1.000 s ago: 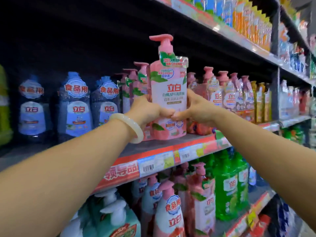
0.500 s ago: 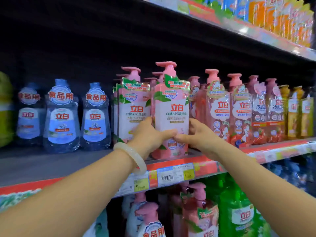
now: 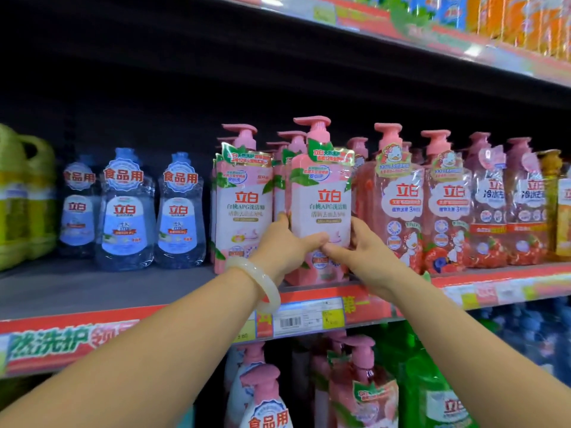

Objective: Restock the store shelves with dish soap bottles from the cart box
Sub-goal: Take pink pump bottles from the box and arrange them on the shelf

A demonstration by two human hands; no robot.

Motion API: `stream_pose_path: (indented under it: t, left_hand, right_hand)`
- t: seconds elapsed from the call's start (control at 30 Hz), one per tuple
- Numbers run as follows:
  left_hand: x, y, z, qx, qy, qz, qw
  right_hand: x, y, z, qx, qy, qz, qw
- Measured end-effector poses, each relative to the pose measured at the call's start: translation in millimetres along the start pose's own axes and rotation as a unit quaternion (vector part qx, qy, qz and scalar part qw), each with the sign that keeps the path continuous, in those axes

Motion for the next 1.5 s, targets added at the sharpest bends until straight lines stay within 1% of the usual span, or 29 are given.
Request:
stream_pose_path:
  t: [0.1,0.23,0.37,0.47,0.57,0.63,0.67,0.73,0.8,0.87,0.93,0.97,1.07,1.2,1.33,1.43,1.5]
  left_hand:
    - [-2,0,1,-0.005,-0.012,-0.013,1.000]
    - [-6,3,7,-0.034,-0.018,-0.070,0.997]
    - [-1,6,6,-0.060,-0.017,-0.062,0.996]
    - [-1,8,7,-0.063,-0.026,-0.056,0.996]
    - [-5,9,11,-0.061,-0.034,-0.074,0.995]
    - [-7,7,14,-0.060,-0.037,-0.093,0.993]
    - [-7,6,17,-0.061,-0.035,-0.115,0.991]
    - [-8,0,26,-0.066,-0.023,-0.183,0.981]
    - [-9,-12,39,-0.065,0.001,-0.264,0.962]
    - [-12,-33,55,-0.069,0.022,-0.338,0.938]
    - [-11,-63,73,-0.082,0.042,-0.387,0.917]
    - [-10,-80,83,-0.087,0.047,-0.406,0.909]
    - [3,-139,126,-0.104,0.030,-0.466,0.878]
    - [35,-230,204,-0.122,-0.020,-0.533,0.837]
    - [77,-331,311,-0.116,-0.130,-0.588,0.790]
    - [110,-406,400,-0.115,-0.226,-0.614,0.747]
    - [128,-449,459,-0.106,-0.275,-0.623,0.724]
  right_hand:
    - [2,1,-1,0.009,-0.001,-0.008,1.000]
    - [-2,1,-2,-0.007,0.000,0.006,1.000]
    - [0,4,-2,-0.011,0.002,0.010,1.000]
    - [-1,3,-2,-0.021,0.004,0.011,1.000]
    - [2,4,0,-0.030,0.000,0.029,0.999]
    - [5,4,3,-0.052,0.006,0.035,0.998]
    - [8,4,5,-0.062,0.010,0.049,0.997]
    - [14,5,12,-0.081,0.009,0.128,0.988]
    - [26,11,21,-0.094,-0.012,0.236,0.967]
    - [43,26,33,-0.082,-0.048,0.329,0.940]
    - [62,54,46,-0.047,-0.100,0.400,0.910]
    - [69,72,52,-0.023,-0.122,0.417,0.900]
    - [84,136,69,0.079,-0.134,0.416,0.896]
    - [103,247,105,0.219,-0.147,0.398,0.879]
    - [126,383,172,0.342,-0.172,0.352,0.854]
    - [149,489,241,0.440,-0.186,0.315,0.820]
    - [167,550,289,0.493,-0.196,0.302,0.792]
Point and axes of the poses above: each hand's wrist, its own z-axis away from the middle knuckle, its own y-axis out of the palm, x = y × z, the point moved 3 cm from there along -z, towards the middle knuckle, and after that the axes turned 6 degrees about -y, right-handed, at the moved point
